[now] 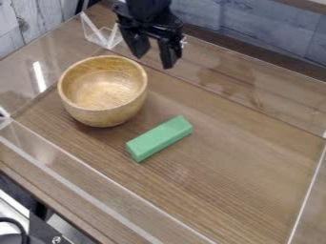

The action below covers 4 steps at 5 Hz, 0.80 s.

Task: Move green object from inside the wooden bowl to the table next to it

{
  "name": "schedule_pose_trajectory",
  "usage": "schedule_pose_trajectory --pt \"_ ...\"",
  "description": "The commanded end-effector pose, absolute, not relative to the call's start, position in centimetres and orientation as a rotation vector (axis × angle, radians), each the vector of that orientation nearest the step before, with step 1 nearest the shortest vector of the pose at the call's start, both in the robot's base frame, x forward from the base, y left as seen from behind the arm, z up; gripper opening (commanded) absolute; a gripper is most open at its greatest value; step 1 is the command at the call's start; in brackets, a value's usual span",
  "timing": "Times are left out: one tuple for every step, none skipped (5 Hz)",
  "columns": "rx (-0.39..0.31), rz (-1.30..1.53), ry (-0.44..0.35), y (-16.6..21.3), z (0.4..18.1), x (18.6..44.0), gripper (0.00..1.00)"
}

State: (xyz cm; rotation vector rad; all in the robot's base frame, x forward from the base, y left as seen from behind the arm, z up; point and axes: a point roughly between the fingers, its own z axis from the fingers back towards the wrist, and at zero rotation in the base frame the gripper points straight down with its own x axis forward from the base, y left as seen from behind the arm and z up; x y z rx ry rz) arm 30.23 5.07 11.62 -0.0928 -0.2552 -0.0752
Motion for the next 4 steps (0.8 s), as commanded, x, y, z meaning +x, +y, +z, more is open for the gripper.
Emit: schedule_pose_trajectory --pt "-0.075 -0.066 -0.316 5.2 13.0 30.7 1.00" --pt "-0.067 -0.004 -0.326 5.0 13.4 31.6 1.00" --pt "-0.067 0.026 -0.335 4.7 13.7 32.5 1.00" --pt "-0.076 -0.005 -0.320 4.7 14.5 31.6 1.00"
